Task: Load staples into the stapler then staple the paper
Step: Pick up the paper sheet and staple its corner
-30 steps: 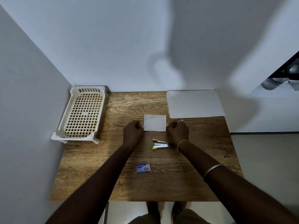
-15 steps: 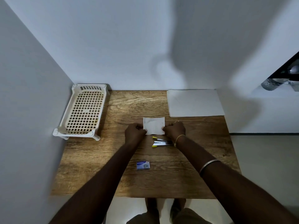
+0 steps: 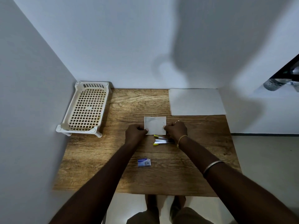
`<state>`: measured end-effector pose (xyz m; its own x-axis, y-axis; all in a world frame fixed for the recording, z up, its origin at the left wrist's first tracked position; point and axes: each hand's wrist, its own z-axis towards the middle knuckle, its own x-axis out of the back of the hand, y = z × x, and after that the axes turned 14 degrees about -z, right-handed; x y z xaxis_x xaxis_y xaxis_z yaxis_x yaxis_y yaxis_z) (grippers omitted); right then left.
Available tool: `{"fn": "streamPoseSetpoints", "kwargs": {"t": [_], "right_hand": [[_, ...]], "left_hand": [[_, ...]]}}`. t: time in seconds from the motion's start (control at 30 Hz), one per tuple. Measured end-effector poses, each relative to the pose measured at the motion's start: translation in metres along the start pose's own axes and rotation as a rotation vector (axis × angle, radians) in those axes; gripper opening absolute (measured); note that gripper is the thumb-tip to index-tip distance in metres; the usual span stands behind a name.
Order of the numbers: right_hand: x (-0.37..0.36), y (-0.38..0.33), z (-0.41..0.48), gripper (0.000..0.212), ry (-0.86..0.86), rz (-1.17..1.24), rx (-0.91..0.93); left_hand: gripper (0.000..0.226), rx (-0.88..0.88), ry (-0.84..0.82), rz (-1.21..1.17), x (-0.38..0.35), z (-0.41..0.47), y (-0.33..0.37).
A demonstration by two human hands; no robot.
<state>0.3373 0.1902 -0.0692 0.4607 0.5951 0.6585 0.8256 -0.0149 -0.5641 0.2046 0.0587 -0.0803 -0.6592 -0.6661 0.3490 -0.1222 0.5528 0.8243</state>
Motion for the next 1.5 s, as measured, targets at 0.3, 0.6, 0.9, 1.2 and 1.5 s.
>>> {"fn": "streamPoseSetpoints", "kwargs": {"t": [0.3,0.6,0.9,1.2,1.5], "right_hand": [[0.018,0.014,-0.039,0.011,-0.036,0.097,0.133],[0.046,0.0,-0.079,0.009,-0.059,0.402,0.2],[0.037,0.008,-0.053,0.021,0.159,-0.182,0.42],[-0.015,0.047,-0.041,0.056,0.087,-0.796,0.628],[-0.011,0.046,-0.06,0.017,-0.165,0.025,0.377]], "left_hand": [[0.006,-0.073,-0.05,-0.259,0.023,-0.045,-0.002],[0.024,-0.103,-0.215,-0.681,0.044,-0.081,0.029],[0.031,-0.045,-0.167,-0.755,0.039,-0.077,0.022],[0.035,0.042,-0.098,-0.752,0.033,-0.067,0.008],[0.019,0.023,-0.101,-0.773,0.023,-0.061,0.012]]}}
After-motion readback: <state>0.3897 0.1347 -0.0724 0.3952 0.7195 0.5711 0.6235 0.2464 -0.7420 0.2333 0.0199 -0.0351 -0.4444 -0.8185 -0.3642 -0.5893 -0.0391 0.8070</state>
